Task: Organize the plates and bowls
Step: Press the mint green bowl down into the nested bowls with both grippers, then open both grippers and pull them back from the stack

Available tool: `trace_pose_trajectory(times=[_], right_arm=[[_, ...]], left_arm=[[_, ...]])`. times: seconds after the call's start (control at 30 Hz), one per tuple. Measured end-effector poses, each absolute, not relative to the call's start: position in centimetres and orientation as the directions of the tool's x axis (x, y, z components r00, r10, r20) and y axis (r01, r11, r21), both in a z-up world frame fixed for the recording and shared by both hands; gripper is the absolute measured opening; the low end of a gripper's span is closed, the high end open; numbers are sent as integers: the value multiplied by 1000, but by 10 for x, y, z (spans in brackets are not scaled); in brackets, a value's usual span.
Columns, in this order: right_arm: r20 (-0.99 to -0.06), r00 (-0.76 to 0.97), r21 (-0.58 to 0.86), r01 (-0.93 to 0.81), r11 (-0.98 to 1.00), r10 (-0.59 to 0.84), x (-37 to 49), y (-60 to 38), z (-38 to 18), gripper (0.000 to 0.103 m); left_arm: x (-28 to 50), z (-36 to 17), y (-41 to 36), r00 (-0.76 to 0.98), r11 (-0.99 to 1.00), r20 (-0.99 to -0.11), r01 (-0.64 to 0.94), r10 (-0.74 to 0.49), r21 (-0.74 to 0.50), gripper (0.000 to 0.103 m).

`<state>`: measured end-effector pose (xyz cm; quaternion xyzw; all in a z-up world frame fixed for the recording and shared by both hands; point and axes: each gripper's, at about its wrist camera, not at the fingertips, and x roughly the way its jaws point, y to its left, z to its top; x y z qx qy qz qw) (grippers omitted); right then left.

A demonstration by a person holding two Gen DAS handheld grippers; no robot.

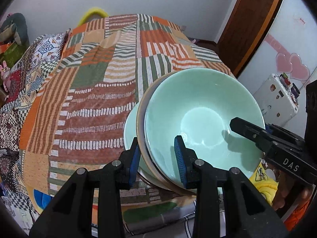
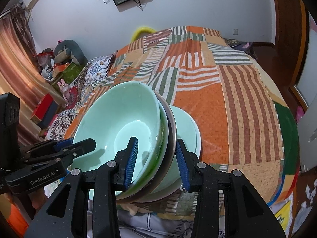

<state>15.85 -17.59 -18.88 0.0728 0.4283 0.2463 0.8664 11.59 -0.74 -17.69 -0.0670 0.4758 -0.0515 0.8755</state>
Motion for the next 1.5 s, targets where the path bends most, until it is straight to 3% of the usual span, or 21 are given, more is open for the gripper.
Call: trace_pose_trajectory(times=[0.53,0.87,1.17,1.5], right_arm=[[-730,480,353,-345,869,487,169,-171,-200,35],[-720,481,365,-350,862,500,170,-166,-203,43],[-710,495,349,-370,861,501,167,-167,-196,45],[-627,588,306,-416,856,510,152,-174,-153,51]], left_arm=[[129,-196,-1,509,982,-844,17,-168,-186,34],[134,-202,5,501,979,-847,0,-178,-206,34],[129,-169,7,612,986,-781,-8,-128,-168,34],[100,-120,-8,722,993,-684,34,-104,-115,34]])
